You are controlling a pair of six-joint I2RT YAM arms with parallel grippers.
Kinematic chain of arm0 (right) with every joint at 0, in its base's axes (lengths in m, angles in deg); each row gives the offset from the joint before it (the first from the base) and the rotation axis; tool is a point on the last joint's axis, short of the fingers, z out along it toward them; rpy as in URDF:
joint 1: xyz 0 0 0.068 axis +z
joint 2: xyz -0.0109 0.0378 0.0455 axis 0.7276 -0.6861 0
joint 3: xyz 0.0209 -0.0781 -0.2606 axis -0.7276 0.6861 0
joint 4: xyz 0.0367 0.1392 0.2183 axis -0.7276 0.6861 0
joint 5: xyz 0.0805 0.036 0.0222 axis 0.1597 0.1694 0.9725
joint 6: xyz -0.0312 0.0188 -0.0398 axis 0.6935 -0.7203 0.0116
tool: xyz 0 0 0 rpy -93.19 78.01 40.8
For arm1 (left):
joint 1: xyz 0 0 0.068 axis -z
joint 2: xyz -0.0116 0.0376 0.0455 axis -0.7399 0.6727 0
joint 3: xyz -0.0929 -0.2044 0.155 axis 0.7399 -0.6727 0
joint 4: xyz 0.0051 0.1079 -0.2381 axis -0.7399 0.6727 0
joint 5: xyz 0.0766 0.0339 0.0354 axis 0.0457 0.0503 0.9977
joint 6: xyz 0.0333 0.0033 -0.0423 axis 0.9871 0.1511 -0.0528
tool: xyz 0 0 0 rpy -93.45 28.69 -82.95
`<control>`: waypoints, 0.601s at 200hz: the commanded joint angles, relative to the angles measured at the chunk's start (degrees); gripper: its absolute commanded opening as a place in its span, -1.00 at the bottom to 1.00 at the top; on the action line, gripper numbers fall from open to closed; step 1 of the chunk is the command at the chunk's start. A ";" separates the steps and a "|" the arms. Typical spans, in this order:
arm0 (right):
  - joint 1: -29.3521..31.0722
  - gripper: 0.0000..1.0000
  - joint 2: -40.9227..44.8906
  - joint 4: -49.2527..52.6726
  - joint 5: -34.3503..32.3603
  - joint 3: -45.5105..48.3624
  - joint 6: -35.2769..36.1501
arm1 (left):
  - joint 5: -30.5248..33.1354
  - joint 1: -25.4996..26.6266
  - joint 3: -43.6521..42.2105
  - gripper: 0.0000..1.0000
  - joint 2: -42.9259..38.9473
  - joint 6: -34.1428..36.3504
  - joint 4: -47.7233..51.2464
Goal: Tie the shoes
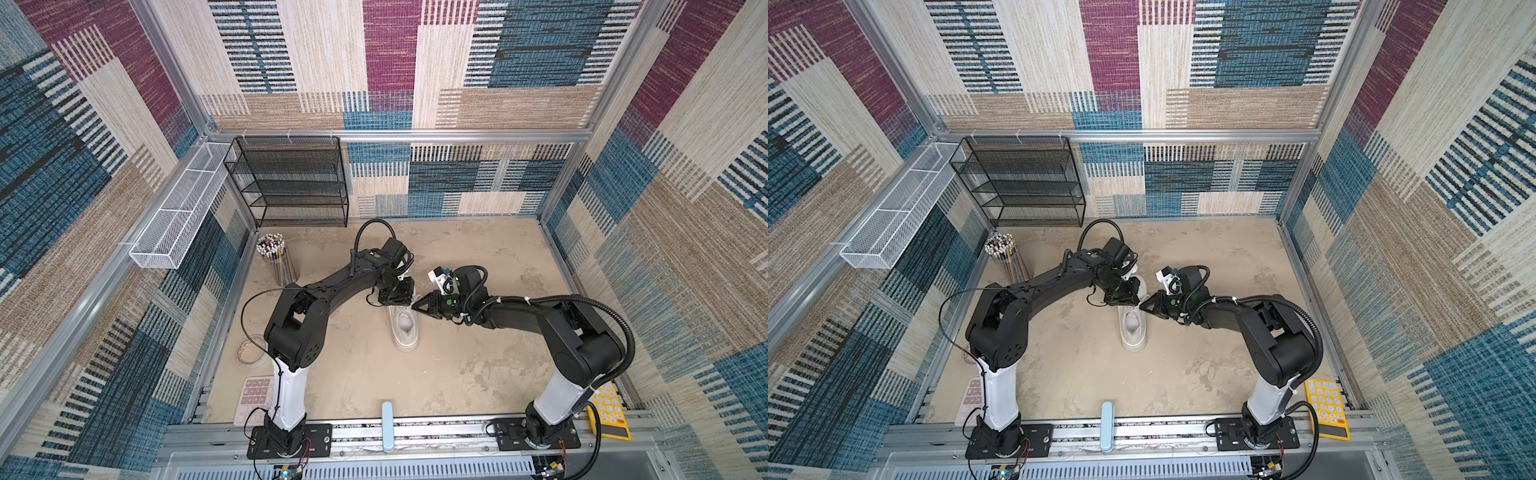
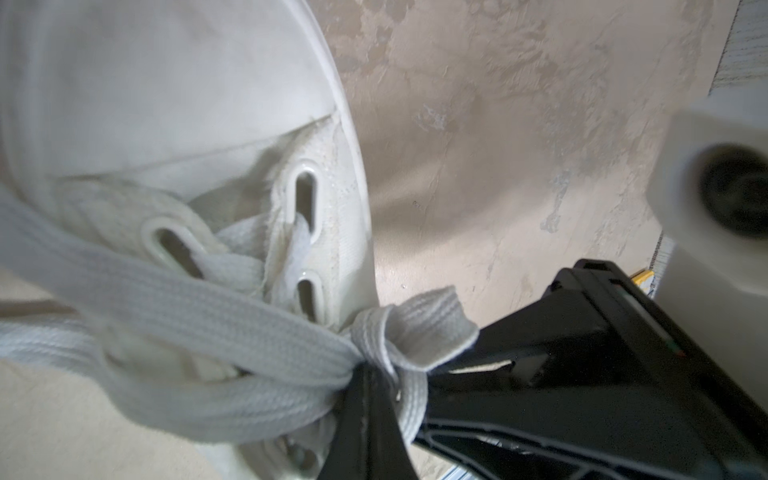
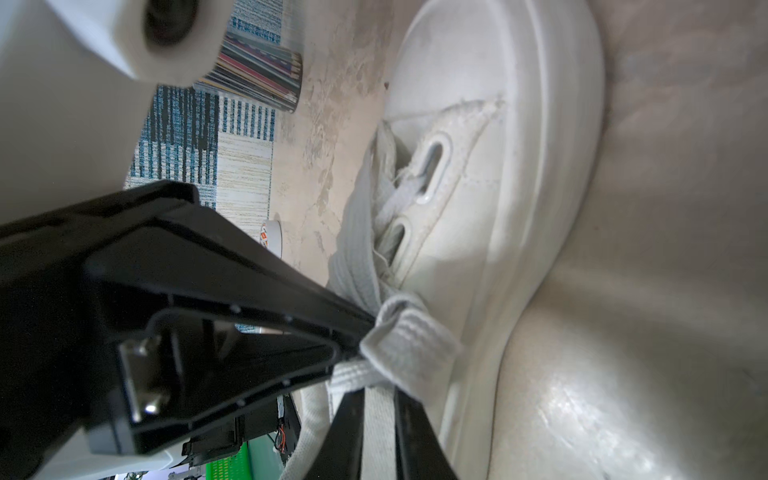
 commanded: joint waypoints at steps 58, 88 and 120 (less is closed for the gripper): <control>0.05 -0.57 -1.96 -3.28 1.31 -1.60 -1.17 | -1.00 -0.02 -0.95 -1.00 -0.50 -1.00 -0.93; 0.07 -0.63 -2.47 -3.94 1.98 -1.95 -1.46 | -1.62 -0.16 -1.79 -1.00 -0.75 -1.72 -2.09; 0.10 -0.77 -2.70 -5.65 3.06 -1.89 -2.33 | -3.11 -0.38 -3.07 -1.00 -1.12 -2.84 -4.36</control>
